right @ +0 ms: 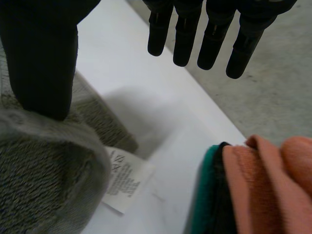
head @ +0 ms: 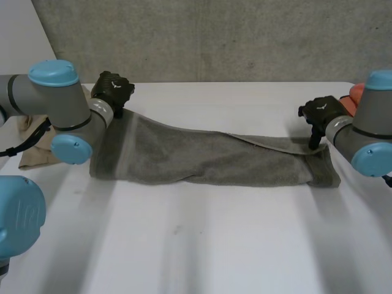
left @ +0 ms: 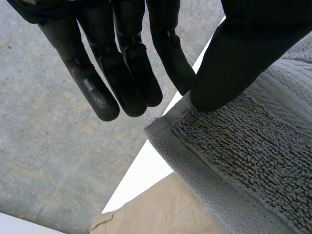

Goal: Fold the laundry.

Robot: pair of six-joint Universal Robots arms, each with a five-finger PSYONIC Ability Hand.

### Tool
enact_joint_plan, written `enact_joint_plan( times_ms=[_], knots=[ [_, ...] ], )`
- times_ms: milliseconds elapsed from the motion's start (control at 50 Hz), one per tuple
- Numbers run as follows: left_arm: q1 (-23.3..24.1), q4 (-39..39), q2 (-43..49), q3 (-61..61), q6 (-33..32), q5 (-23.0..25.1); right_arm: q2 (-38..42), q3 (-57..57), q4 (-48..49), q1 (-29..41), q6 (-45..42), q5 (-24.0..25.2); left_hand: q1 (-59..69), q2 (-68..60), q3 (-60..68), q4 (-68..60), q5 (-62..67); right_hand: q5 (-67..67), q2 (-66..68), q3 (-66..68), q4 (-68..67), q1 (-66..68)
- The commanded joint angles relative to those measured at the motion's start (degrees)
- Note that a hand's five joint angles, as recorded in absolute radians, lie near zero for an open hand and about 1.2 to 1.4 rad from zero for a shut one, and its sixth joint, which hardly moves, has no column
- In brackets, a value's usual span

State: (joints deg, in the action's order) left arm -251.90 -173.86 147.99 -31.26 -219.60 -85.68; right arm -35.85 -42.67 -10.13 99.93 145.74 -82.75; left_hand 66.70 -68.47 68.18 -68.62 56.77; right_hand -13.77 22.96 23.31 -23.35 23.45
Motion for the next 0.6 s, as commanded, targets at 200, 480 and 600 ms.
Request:
enact_joint_plan(
  times_ms=[200,480,600],
  knots=[
    [-0.43,-0.07,0.28,0.5,-0.13,0.07,-11.53,-10.15,-7.44,0.7,1.05,-0.31,13.3,-11.53,11.82,-11.38,13.23,-0.69,1.51,1.16,-1.11,1.01],
    [-0.35,-1.83,6.96,6.47,-0.39,0.87,8.86,5.22,26.06,1.4,3.42,-7.33,11.65,-9.89,10.18,-9.74,11.58,3.81,-3.0,-3.34,3.39,-3.49],
    [0.36,-2.09,6.36,6.48,-0.48,-2.37,6.87,1.64,31.76,2.02,1.39,-9.98,-56.7,58.47,-58.18,58.62,-56.77,13.77,-12.96,-13.31,13.35,-13.45]
  ],
)
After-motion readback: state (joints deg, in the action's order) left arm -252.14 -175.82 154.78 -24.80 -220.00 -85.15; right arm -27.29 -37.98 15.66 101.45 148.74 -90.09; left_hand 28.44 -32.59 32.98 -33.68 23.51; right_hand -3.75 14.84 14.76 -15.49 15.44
